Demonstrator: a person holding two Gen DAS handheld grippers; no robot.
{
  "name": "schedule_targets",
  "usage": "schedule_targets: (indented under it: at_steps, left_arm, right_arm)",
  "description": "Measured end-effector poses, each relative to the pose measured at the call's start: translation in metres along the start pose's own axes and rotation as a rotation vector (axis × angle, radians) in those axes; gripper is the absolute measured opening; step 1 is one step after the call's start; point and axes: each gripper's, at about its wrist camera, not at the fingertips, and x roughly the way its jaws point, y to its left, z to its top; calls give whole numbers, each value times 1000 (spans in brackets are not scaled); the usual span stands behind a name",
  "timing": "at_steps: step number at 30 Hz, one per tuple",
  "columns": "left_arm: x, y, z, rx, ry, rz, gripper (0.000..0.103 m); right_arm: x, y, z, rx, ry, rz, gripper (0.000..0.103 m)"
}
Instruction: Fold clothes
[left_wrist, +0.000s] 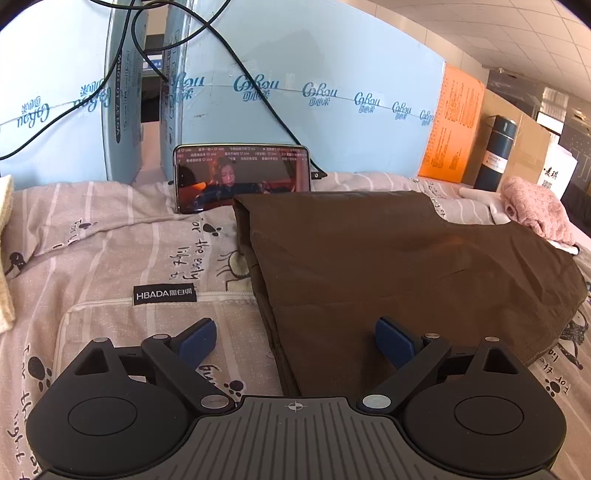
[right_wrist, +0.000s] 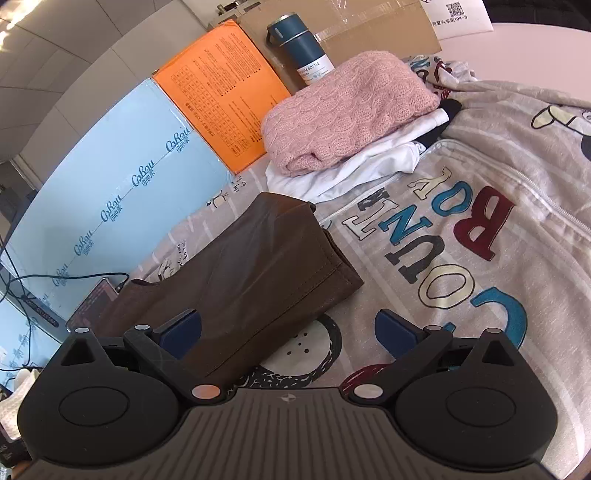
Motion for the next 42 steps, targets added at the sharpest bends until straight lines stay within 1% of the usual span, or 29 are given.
schedule_targets:
  at_steps: [3, 5, 7, 9, 11, 12, 13, 14, 16, 17, 18, 19, 21, 24, 27, 31, 35, 38, 40, 42]
  left_arm:
    - [-1, 0, -3, -5, 5, -24, 95]
    - [0, -1, -4, -7, 6, -31, 96]
    - [1, -3, -5, 3, 6, -26, 97]
    - [2, -5, -5, 11, 7, -23, 98]
    - [2, -5, -5, 15, 7, -18, 99]
    - [2, -6, -5, 17, 7, -18, 99]
    - [2, -6, -5, 17, 7, -17, 99]
    - [2, -6, -5, 16, 7, -17, 100]
    - [2, -6, -5, 17, 6, -15, 100]
    - [2, -6, -5, 18, 6, -14, 100]
    - [2, -6, -5, 18, 6, -14, 100]
    - [2, -6, -5, 18, 6, -14, 100]
    - [2, -6, -4, 18, 6, -14, 100]
    - [2, -6, -5, 19, 6, -14, 100]
    - [2, -6, -5, 18, 6, -14, 100]
    - [2, -6, -5, 19, 4, -14, 100]
    - [2, -5, -5, 18, 4, -17, 100]
    - [1, -4, -4, 13, 0, -23, 100]
    - [0, -2, -4, 5, -9, -26, 100]
    - [-5, 2, -2, -10, -37, -12, 100]
  right_arm:
    - [10, -7, 0, 67, 32, 46, 101]
    - [17, -8, 1, 99, 17, 84, 101]
    - [24, -6, 3, 121, 0, 100, 101]
    - [33, -3, 5, 138, -34, 96, 100]
    - [38, 4, 5, 127, -64, 67, 97]
    - [42, 8, 5, 110, -74, 53, 94]
    - [46, 12, 5, 93, -85, 39, 82]
    - [50, 16, 5, 78, -92, 22, 75]
    - [57, 19, 6, 53, -100, -11, 39]
    - [58, 21, 6, 42, -108, -12, 34]
    - [58, 23, 6, 30, -120, -7, 25]
    - [55, 27, 6, 12, -142, 8, 19]
    - [45, 39, 6, -51, -200, 40, 14]
    - [29, 62, 7, -147, -255, 132, 11]
    - [17, 92, 5, -257, -277, 234, 11]
    - [14, 138, -4, -410, -247, 357, 11]
    - [21, 185, -26, -542, -176, 466, 11]
    - [34, 215, -55, -635, -95, 507, 11]
    - [45, 228, -78, -710, -51, 493, 11]
    - [55, 236, -99, -788, -12, 470, 11]
